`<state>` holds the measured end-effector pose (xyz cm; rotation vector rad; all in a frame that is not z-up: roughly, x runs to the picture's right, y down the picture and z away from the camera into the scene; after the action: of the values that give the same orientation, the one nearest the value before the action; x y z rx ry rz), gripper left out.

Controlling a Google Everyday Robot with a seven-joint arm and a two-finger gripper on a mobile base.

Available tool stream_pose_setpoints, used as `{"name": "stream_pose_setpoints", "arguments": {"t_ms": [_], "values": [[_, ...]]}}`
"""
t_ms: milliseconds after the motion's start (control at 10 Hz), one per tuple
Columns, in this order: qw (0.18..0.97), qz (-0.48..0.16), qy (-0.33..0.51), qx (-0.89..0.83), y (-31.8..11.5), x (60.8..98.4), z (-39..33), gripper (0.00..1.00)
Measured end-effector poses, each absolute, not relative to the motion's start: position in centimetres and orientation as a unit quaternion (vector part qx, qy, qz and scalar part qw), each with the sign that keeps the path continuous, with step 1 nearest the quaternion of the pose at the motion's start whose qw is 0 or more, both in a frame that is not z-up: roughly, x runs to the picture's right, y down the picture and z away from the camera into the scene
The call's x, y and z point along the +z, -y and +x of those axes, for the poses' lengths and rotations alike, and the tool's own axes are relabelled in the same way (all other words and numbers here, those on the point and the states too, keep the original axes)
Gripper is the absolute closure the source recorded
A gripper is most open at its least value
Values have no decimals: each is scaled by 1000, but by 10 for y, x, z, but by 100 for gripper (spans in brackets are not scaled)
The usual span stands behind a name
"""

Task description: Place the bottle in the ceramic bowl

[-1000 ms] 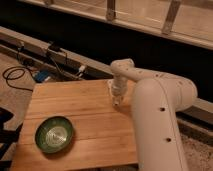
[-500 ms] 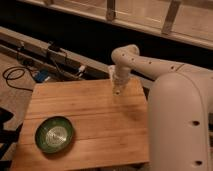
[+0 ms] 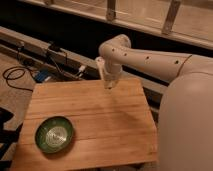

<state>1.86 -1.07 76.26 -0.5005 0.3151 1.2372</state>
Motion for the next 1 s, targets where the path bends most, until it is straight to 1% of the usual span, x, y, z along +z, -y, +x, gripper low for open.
{"name": "stream_pose_setpoints", "arguments": {"t_ms": [200,700,1000], "values": [[784,-249,-158,546,-6,754,2,99],[785,-247,-161,545,-6,755,5,99],[815,-237,-140,510,-13,739,-13,99]]}}
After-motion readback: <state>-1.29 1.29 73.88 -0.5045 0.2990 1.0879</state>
